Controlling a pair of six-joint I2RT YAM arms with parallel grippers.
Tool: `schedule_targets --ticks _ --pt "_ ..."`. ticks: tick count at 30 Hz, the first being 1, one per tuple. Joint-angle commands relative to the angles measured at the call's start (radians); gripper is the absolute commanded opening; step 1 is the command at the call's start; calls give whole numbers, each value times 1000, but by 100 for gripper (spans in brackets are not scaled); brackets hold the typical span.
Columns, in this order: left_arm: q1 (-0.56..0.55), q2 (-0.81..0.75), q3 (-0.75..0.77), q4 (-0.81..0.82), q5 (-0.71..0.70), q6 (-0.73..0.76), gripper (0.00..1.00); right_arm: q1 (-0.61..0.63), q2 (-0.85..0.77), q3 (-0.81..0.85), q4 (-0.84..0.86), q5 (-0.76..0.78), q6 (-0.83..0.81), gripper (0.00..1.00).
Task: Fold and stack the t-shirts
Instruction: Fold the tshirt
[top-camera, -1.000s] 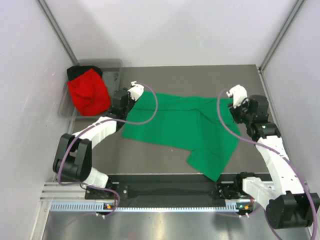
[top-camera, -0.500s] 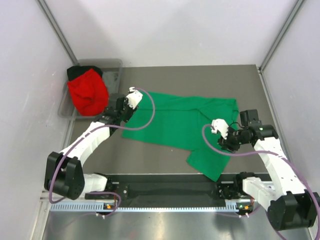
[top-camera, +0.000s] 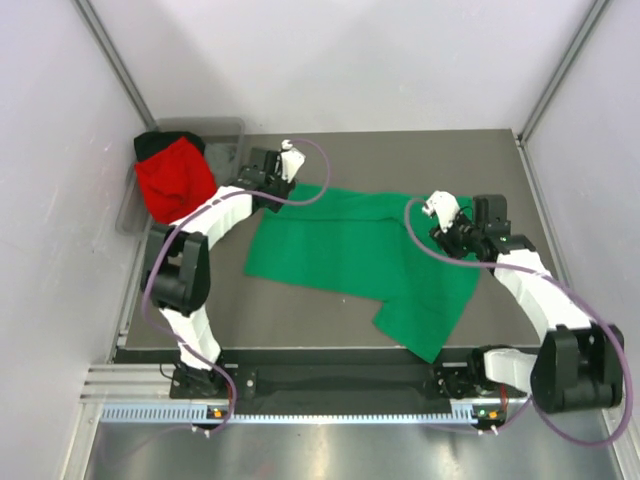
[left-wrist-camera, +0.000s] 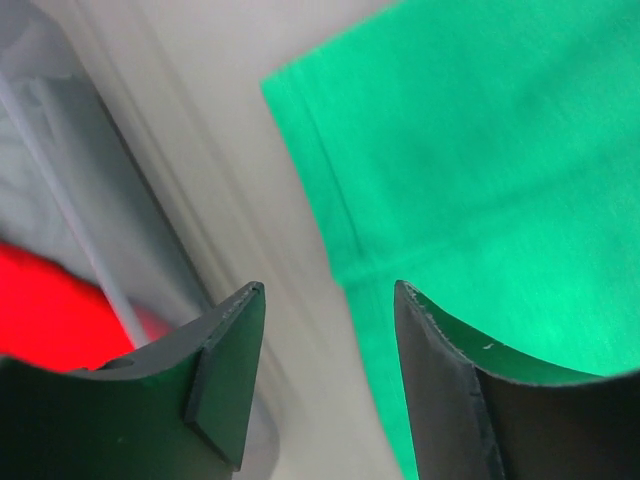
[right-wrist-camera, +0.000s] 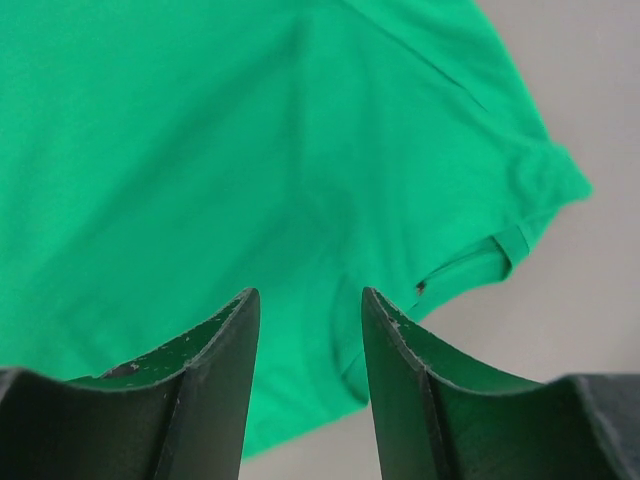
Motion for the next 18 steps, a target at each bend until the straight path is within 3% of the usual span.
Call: schedule_targets --ticks 1,7,18 --pt "12 96 138 -2 -64 -56 62 -20 154 102 239 115 183 46" --pt "44 314 370 -45 -109 -107 61 -121 366 237 343 141 342 46" --pt "75 503 553 -71 -109 -130 61 -238 633 450 351 126 437 47"
